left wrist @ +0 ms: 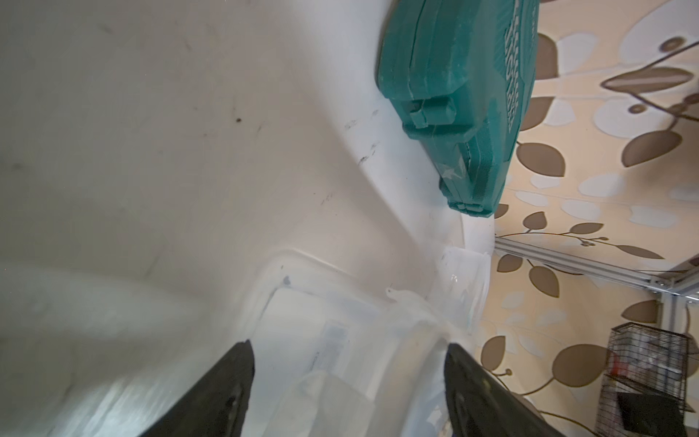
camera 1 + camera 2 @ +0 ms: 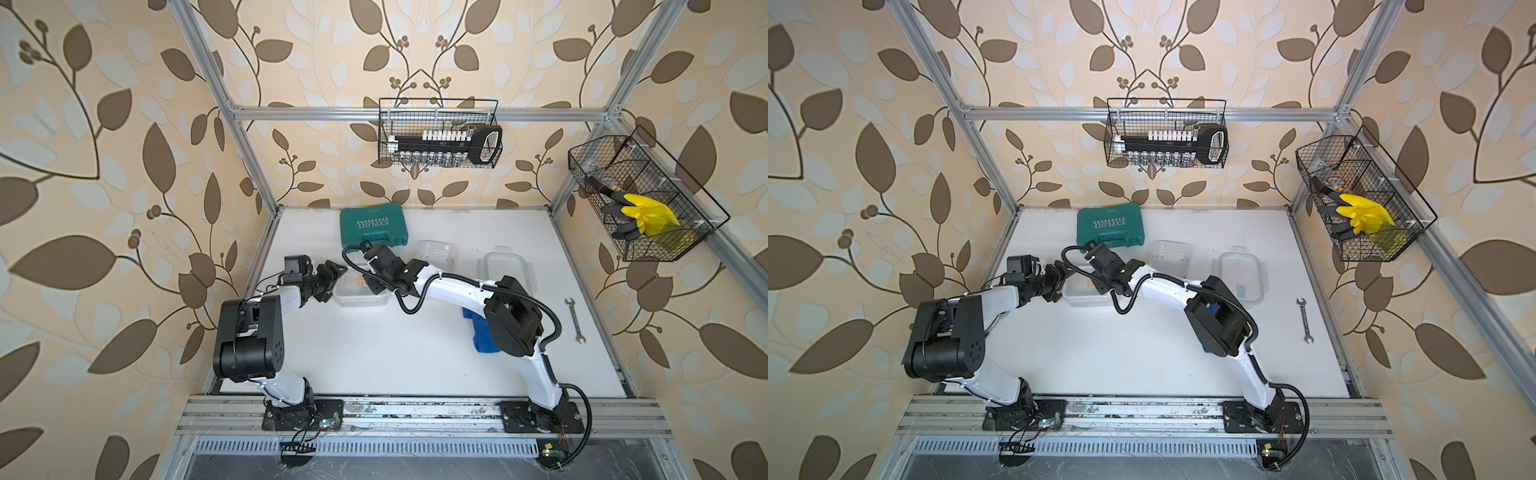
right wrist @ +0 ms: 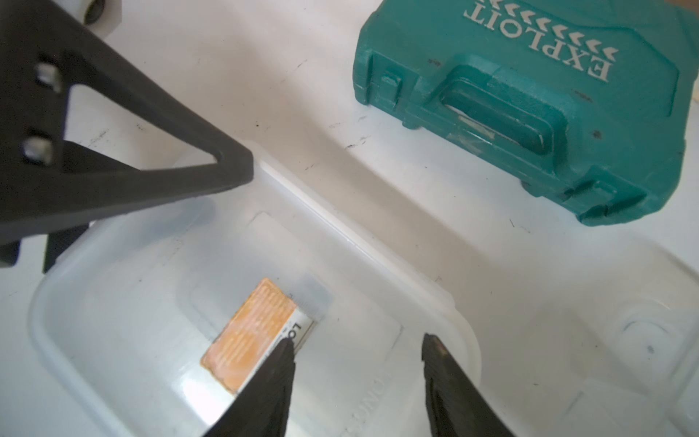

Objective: Wipe the insides of the lunch boxes
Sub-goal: Open the fastener of the lunch box.

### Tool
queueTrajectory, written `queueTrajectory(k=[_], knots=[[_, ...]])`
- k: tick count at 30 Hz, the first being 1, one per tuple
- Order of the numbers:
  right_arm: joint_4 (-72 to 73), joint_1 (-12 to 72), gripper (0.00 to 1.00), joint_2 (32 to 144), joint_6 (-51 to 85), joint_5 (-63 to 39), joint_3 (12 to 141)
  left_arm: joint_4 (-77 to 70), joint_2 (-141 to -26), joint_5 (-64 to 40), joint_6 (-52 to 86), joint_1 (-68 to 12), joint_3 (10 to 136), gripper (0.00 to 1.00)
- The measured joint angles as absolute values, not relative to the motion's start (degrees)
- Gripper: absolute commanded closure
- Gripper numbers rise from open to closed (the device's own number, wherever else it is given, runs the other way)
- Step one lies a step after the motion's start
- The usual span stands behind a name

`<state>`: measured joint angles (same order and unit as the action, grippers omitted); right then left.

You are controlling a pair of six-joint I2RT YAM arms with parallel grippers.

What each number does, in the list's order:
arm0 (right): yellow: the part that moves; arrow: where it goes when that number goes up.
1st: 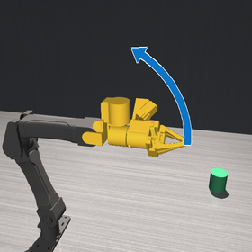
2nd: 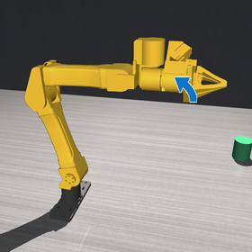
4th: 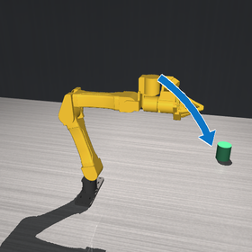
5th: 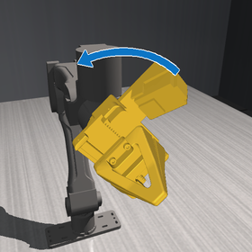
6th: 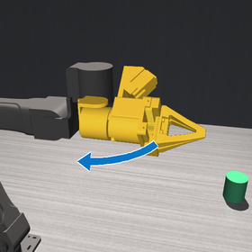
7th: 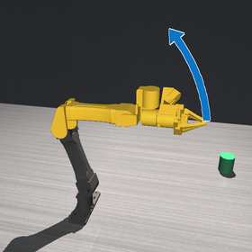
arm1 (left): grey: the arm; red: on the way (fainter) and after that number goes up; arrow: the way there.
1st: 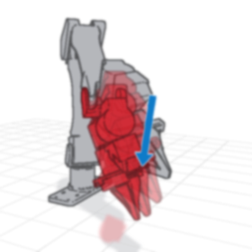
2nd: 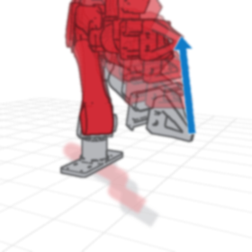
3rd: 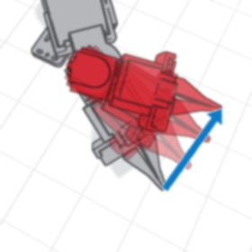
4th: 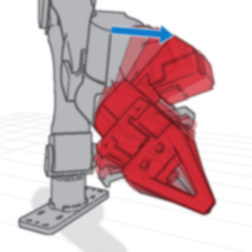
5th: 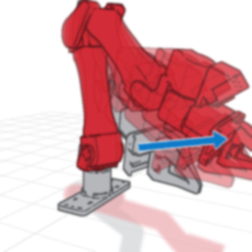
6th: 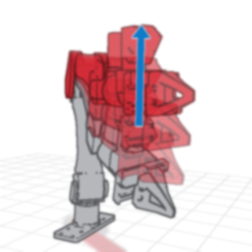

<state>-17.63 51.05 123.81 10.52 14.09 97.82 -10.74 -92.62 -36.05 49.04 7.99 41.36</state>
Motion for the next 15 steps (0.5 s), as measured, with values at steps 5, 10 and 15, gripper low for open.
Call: queueTrajectory(k=[5, 10, 15], knots=[[-16.0, 51.4, 0.48, 120.3, 13.8, 14.2, 92.1, -14.0, -95.0, -37.7, 51.2, 7.9, 42.7, 0.24], [-16.4, 51.9, 0.48, 119.6, 17.4, 14.8, 91.3, -17.6, -95.0, -38.0, 54.0, 7.9, 41.6, 0.23], [-17.1, 52.3, 0.49, 119.6, 20.1, 15.7, 91.3, -22.4, -94.4, -38.0, 57.5, 8.0, 37.4, 0.23]])
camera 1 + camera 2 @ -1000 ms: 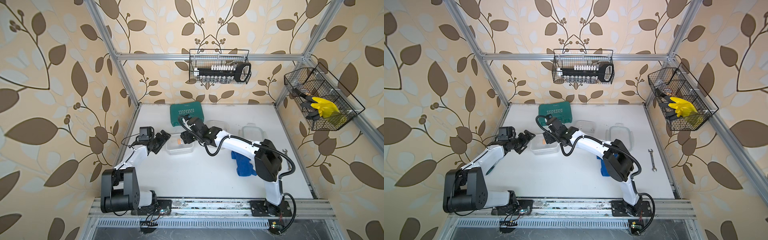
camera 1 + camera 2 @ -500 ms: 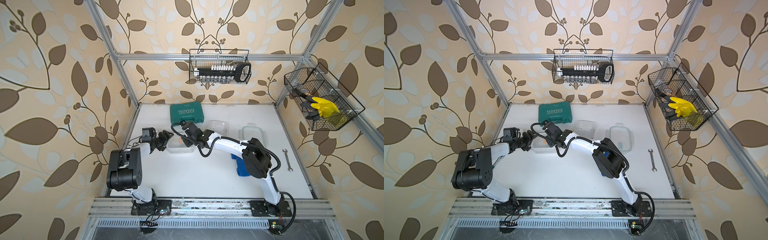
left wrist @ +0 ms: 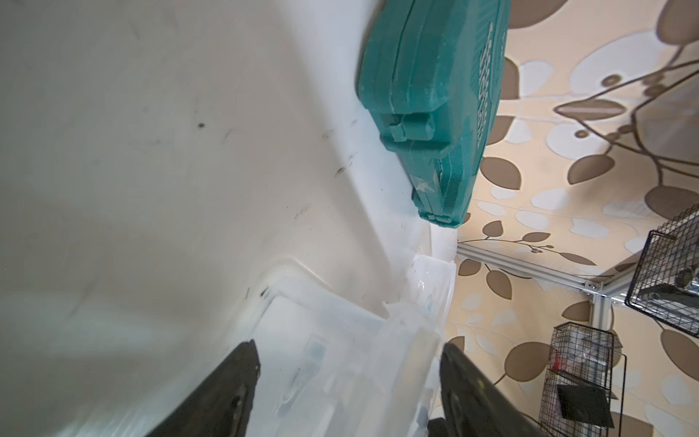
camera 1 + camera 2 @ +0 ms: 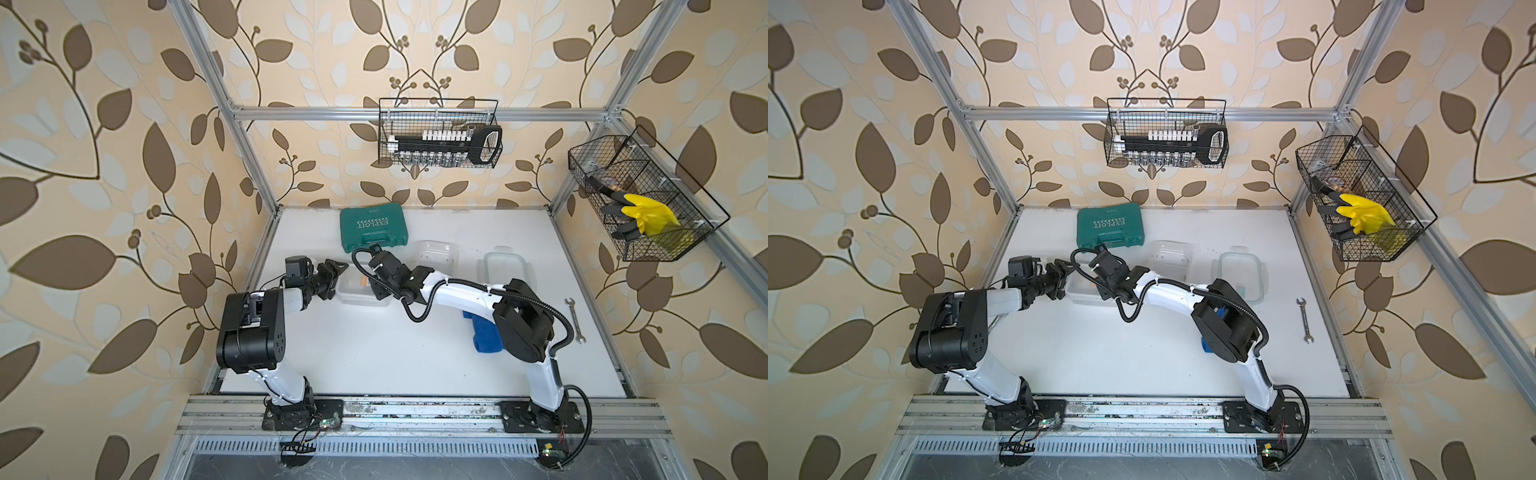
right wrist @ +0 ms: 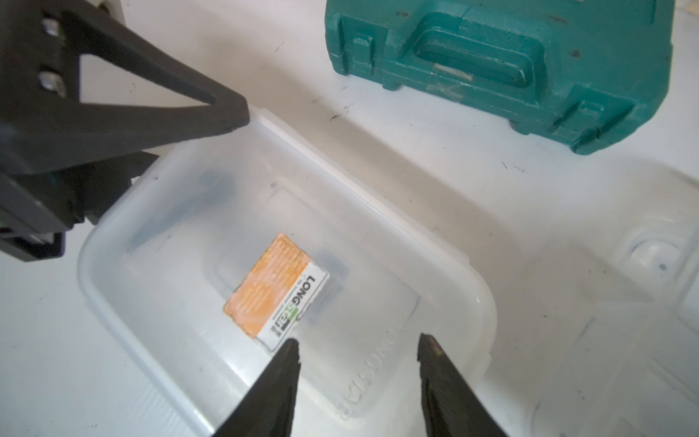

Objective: Wipe the insides of the lunch boxes
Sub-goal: Open the fastener of the lunch box.

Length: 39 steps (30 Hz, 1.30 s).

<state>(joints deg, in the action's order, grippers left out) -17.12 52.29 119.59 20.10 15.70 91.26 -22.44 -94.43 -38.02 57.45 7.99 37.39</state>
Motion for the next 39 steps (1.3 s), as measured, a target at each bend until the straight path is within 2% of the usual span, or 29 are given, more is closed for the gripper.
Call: queueTrajectory(k=[3, 7, 10, 15, 22, 26, 30, 39], knots=[[-17.4, 52.6, 0.49, 119.6, 21.3, 16.4, 91.3, -24.3, -94.3, -37.9, 58.8, 8.0, 36.5, 0.27], [-18.2, 53.2, 0.51, 119.9, 22.5, 18.0, 91.7, -27.6, -94.3, -37.5, 60.9, 8.0, 35.5, 0.4], [-18.2, 53.7, 0.52, 120.1, 23.2, 18.8, 92.2, -30.3, -94.3, -37.4, 61.8, 8.0, 34.7, 0.43], [-17.8, 54.4, 0.53, 120.2, 24.4, 20.1, 92.5, -32.9, -94.9, -37.4, 62.4, 7.8, 34.4, 0.55], [-17.3, 54.7, 0.58, 120.2, 25.6, 21.7, 92.6, -33.1, -94.9, -37.1, 61.8, 7.7, 34.4, 0.62], [-17.1, 55.0, 0.65, 120.3, 26.0, 22.2, 92.6, -31.9, -94.2, -36.8, 60.6, 7.6, 34.4, 0.66], [-16.7, 55.7, 0.66, 120.5, 26.0, 23.0, 92.4, -31.3, -94.0, -36.6, 58.8, 7.6, 34.4, 0.78], [-14.2, 56.4, 0.69, 120.1, 26.0, 24.2, 90.7, -26.2, -93.2, -35.9, 53.9, 7.5, 36.3, 0.75]])
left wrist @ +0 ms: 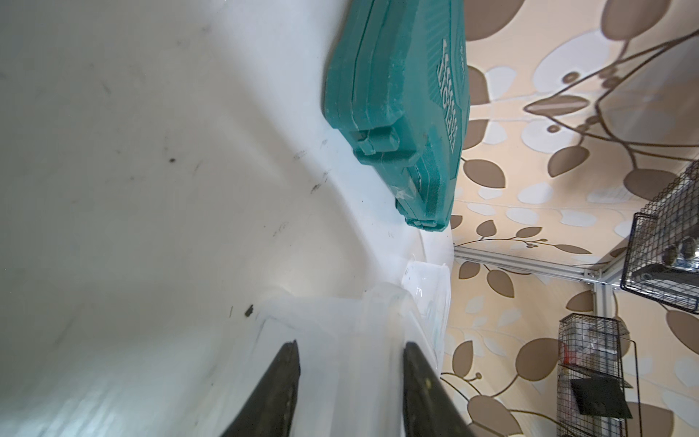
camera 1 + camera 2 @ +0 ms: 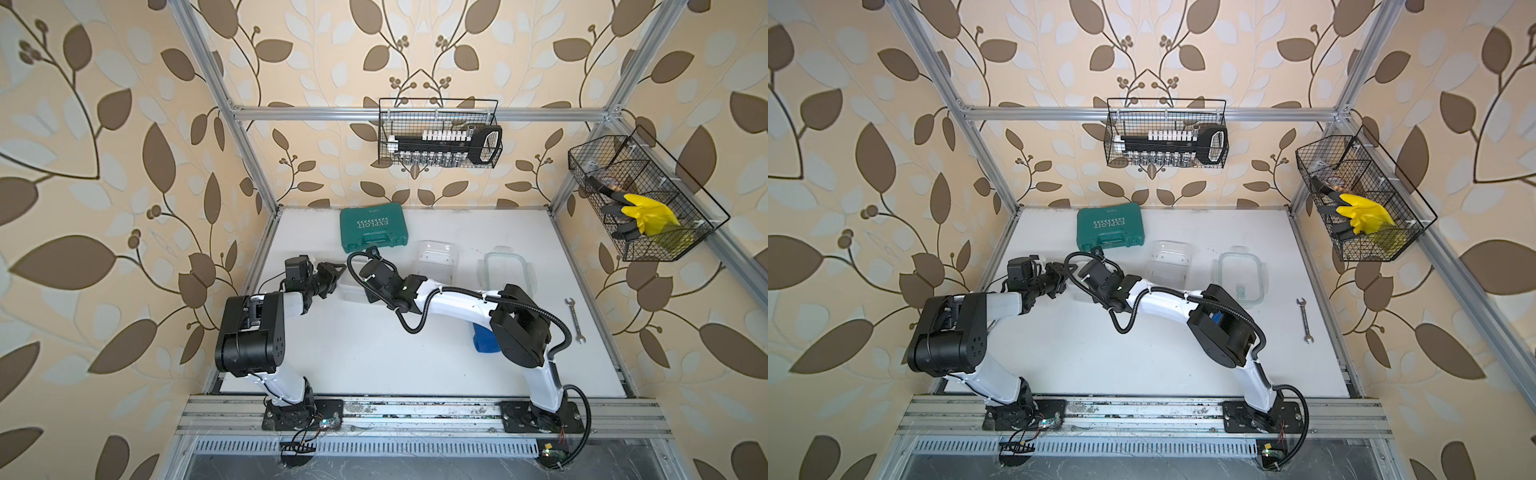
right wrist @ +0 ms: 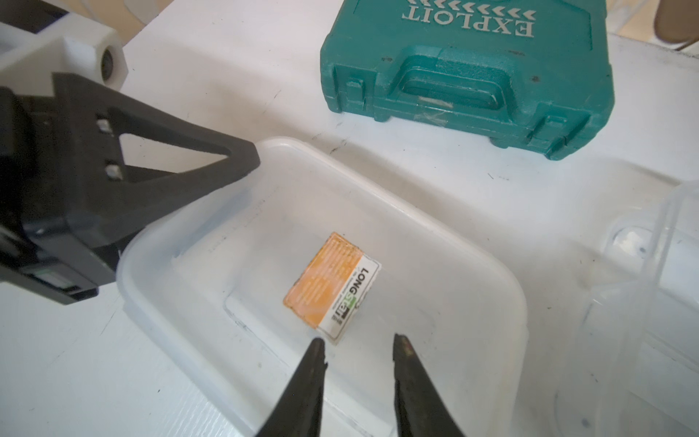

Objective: Wipe the insides of the lunch boxes
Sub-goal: Open the fastener of the lunch box.

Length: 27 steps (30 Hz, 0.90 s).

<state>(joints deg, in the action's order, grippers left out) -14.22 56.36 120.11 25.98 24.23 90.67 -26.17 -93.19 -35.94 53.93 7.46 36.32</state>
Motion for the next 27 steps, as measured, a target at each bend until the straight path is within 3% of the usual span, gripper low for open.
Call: queueTrajectory(k=[3, 7, 17, 27], knots=[[-14.0, 56.5, 0.7, 120.0, 26.0, 24.3, 90.6, -24.6, -93.0, -35.9, 53.0, 7.5, 36.9, 0.76], [-13.9, 56.6, 0.74, 120.1, 25.9, 24.2, 90.6, -23.8, -92.8, -35.8, 52.2, 7.5, 37.1, 0.9], [-13.6, 57.4, 0.76, 120.4, 24.4, 24.1, 91.0, -10.3, -89.0, -32.9, 43.6, 7.4, 40.4, 0.91], [-14.0, 58.1, 0.82, 120.7, 22.2, 23.8, 91.6, -6.2, -86.5, -27.6, 38.4, 5.6, 41.1, 0.93]])
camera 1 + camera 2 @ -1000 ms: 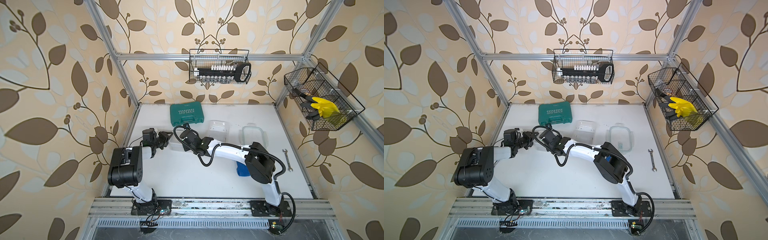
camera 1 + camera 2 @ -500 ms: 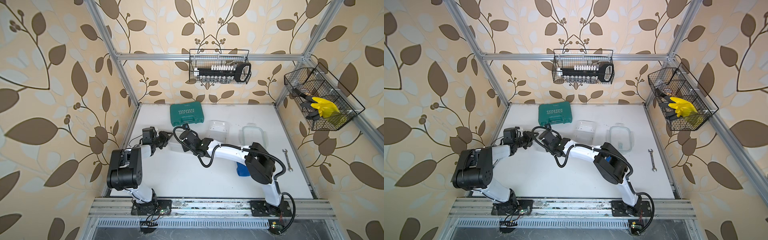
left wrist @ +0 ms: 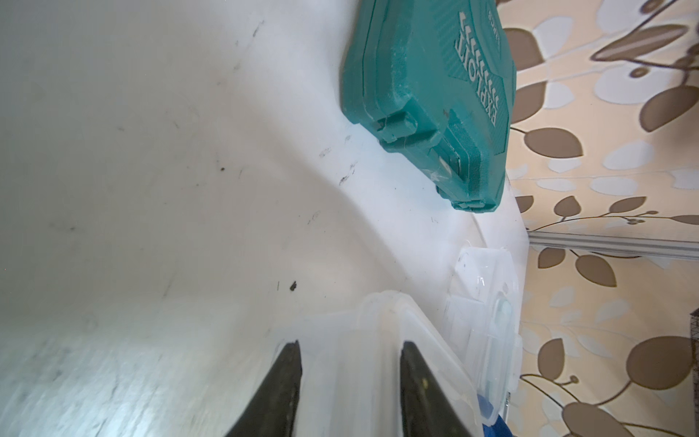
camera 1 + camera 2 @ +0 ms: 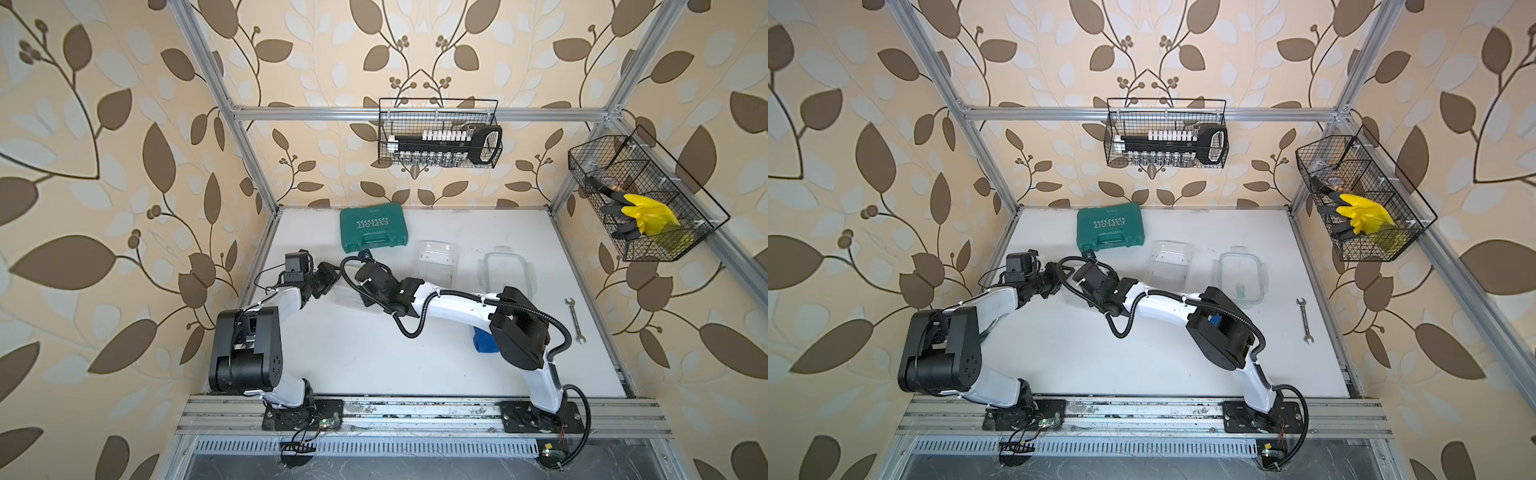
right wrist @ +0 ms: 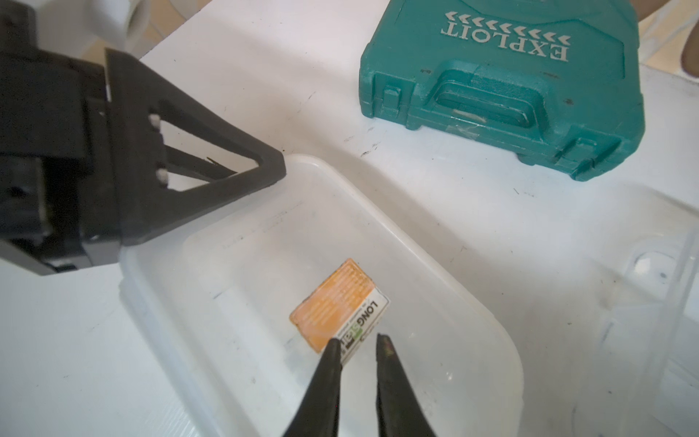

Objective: Wipe the insides of the lunch boxes
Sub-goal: Open the fastener of the lunch box.

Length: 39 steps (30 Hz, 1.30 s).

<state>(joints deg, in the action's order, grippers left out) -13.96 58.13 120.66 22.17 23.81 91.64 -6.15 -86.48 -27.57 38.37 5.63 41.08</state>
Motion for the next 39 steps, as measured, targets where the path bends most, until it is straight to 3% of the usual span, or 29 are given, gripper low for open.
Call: queueTrajectory(k=[18, 39], knots=[[-15.0, 58.8, 0.85, 120.9, 20.2, 25.8, 92.3, -4.5, -84.6, -23.1, 35.4, 3.7, 41.5, 0.95], [-18.2, 58.4, 0.89, 121.6, 15.7, 30.5, 92.0, 2.5, -82.0, -13.2, 24.5, -4.7, 43.0, 0.95]])
